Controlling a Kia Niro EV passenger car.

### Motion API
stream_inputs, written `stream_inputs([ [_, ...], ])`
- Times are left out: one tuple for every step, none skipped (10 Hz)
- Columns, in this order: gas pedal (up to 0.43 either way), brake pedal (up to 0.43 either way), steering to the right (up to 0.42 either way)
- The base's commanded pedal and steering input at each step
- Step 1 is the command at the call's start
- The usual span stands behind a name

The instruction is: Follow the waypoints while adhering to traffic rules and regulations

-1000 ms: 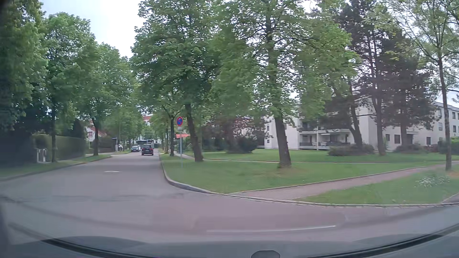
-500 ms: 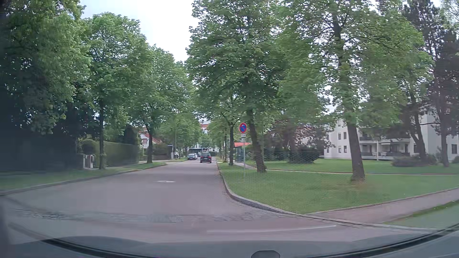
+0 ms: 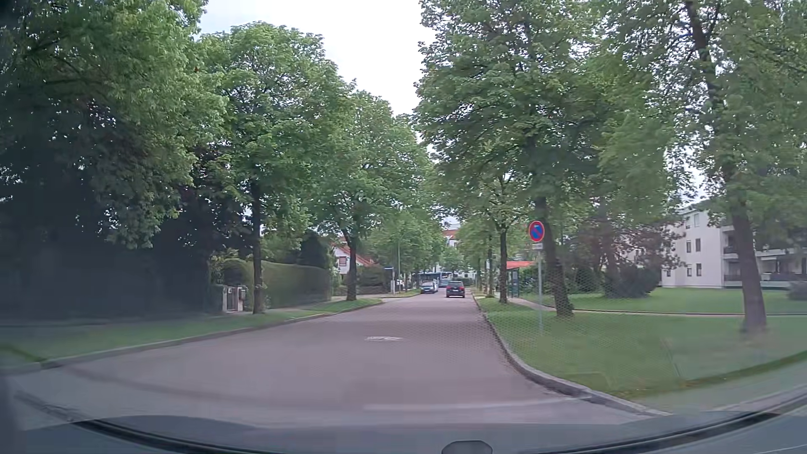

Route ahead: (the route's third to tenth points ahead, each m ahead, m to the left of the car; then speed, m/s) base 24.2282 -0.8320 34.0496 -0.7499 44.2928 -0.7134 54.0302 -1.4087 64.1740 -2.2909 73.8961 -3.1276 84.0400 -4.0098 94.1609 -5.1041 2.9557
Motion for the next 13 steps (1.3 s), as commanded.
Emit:
stream_inputs([
  [0.11,0.0,-0.33],
  [0.11,0.0,-0.267],
  [0.11,0.0,-0.216],
  [0.11,0.0,-0.184],
  [0.11,0.0,-0.154],
  [0.11,0.0,-0.112],
  [0.118,0.0,-0.076],
  [0.13,0.0,-0.054],
  [0.13,0.0,-0.033],
  [0.118,0.0,-0.017],
  [0.118,0.0,-0.006],
  [0.118,0.0,0.005],
  [0.13,0.0,0.031],
])
